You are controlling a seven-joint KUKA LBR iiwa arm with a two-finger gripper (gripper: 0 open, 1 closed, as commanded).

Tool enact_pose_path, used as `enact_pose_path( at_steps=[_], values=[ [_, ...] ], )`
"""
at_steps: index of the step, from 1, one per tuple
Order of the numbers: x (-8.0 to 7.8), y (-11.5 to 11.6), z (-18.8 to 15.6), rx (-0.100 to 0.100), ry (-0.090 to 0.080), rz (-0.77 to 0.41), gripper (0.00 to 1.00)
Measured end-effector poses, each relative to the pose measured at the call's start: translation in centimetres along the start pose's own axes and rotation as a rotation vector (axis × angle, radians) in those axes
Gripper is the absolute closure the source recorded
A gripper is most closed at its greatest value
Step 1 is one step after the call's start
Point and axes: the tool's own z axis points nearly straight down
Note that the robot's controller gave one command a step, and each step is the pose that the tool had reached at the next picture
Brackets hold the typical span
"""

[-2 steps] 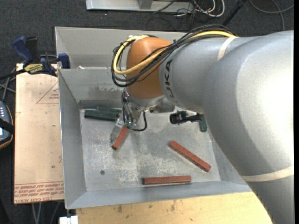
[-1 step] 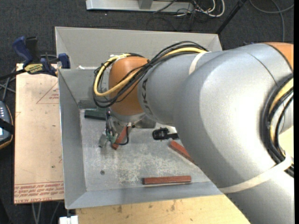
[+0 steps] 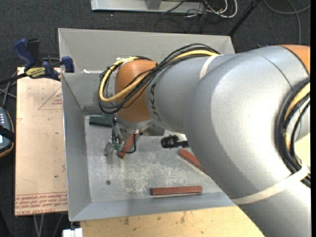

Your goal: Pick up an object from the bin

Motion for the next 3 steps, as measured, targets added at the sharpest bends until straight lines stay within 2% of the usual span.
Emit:
enact_pose_path(
  at_steps=[1,2,3],
  values=[
    [-1.3,2.6,-5.4,0.003,0.002,-0.014,1.00],
    [1.5,1.2,-12.6,0.007,0.003,-0.102,1.00],
    [-1.3,6.3,-4.8,0.003,0.002,-0.021,0.00]
  ],
)
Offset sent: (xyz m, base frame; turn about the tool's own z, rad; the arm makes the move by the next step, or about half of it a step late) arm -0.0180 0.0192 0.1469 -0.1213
